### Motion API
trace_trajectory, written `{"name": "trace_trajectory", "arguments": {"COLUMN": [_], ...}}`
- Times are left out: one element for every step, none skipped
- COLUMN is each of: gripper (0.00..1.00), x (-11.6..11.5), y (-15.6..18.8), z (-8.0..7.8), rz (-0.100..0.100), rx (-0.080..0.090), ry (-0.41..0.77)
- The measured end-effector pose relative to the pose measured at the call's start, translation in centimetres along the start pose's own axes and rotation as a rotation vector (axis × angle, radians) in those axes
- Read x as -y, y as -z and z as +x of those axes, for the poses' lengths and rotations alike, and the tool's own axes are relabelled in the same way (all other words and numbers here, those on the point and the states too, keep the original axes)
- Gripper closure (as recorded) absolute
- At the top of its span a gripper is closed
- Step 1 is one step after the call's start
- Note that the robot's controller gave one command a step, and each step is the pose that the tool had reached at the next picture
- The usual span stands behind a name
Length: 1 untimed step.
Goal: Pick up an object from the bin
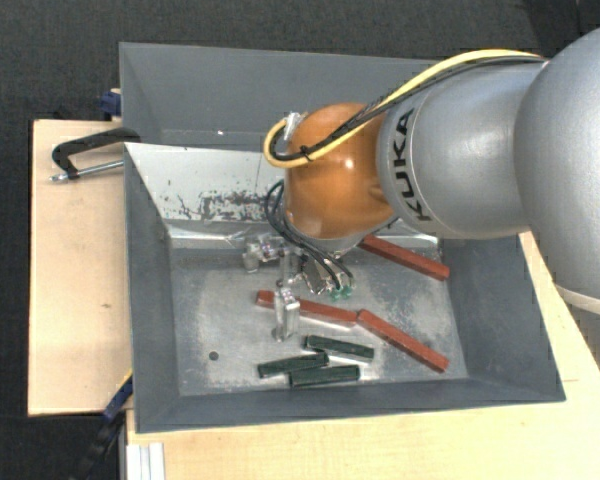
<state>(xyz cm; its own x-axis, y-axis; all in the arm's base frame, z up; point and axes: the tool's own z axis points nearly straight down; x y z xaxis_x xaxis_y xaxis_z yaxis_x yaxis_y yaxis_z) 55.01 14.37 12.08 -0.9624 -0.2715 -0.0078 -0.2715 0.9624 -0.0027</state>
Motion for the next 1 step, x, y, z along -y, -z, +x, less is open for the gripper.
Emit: {"name": "trace_trajectory", "arguments": {"gripper": [0.0], "x": [1.99], "y": [-2.26], "z": [1.85], "rz": [-0.006], "rx": [-0.005], "ry": [0.059]}}
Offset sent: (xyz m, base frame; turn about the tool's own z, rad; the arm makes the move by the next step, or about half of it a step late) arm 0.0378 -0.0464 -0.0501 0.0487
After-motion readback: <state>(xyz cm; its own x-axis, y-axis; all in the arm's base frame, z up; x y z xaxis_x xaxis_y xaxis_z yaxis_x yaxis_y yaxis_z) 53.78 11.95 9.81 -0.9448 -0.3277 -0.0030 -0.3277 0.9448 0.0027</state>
